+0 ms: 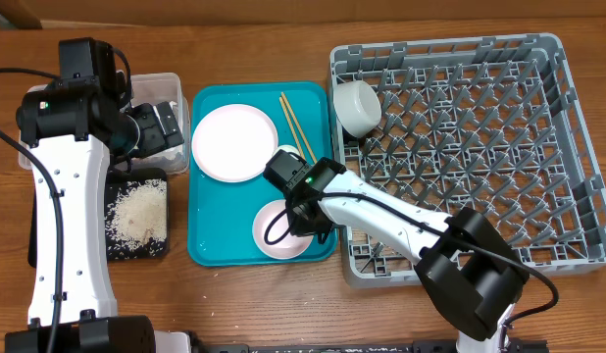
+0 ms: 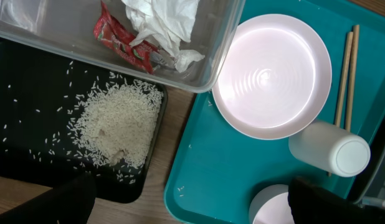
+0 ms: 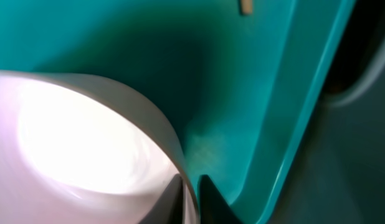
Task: Sort waste into correct bins and load items into the dishwasher
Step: 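Grasp the small pink bowl's rim with the right gripper and lift, then carry the pink bowl right into the dish rack and release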
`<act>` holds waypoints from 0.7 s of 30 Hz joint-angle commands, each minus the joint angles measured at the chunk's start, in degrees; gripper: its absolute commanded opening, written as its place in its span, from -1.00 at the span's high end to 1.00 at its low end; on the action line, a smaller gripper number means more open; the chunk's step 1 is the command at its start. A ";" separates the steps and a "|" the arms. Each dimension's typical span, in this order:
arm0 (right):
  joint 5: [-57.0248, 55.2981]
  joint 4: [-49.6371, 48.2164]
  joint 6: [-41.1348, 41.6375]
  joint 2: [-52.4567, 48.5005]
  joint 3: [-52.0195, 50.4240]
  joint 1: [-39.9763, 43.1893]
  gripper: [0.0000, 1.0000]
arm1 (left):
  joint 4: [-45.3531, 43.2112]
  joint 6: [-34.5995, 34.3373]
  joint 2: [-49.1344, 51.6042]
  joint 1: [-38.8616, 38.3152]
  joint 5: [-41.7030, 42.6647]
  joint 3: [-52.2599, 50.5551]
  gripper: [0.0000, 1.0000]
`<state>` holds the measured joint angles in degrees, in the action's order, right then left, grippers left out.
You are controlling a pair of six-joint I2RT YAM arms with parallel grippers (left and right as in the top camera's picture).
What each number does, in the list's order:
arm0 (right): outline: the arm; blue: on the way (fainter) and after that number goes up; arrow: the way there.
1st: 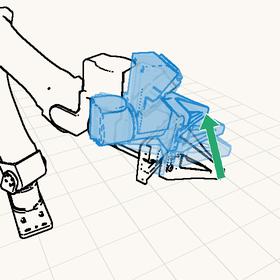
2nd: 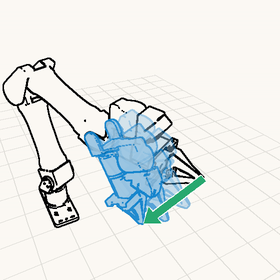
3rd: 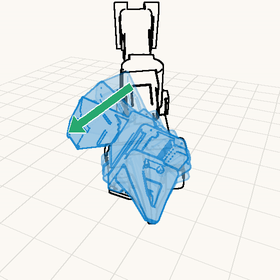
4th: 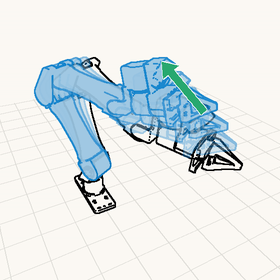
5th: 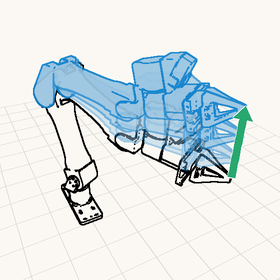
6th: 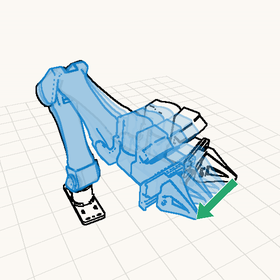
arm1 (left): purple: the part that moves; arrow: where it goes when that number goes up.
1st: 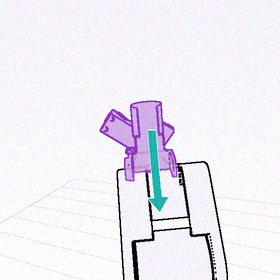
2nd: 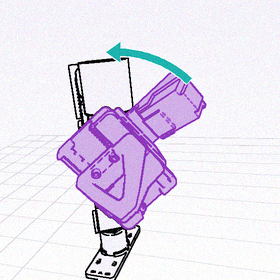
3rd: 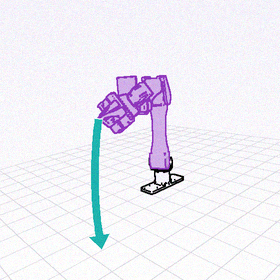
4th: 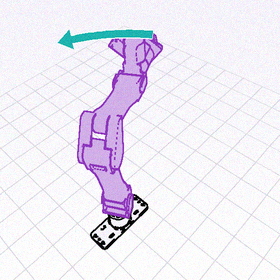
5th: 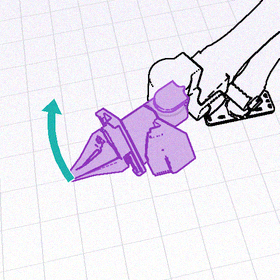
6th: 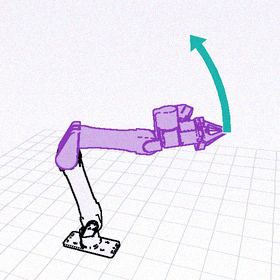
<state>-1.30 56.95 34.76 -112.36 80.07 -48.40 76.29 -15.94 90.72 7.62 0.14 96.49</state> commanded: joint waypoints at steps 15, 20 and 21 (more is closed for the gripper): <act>-6.19 24.17 -3.08 9.79 22.18 2.40 0.92 | -0.04 0.52 -0.09 0.24 -0.57 0.63 -1.00; -27.71 31.23 -3.02 15.50 25.70 2.78 0.92 | -0.04 0.52 -0.09 0.24 -0.57 0.63 -1.00; -36.57 34.60 -0.96 15.91 25.70 2.80 0.92 | -0.04 0.52 -0.09 0.24 -0.57 0.63 -1.00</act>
<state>-14.92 86.87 32.27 -99.66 104.57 -46.09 76.29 -15.94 90.72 7.62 0.14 96.49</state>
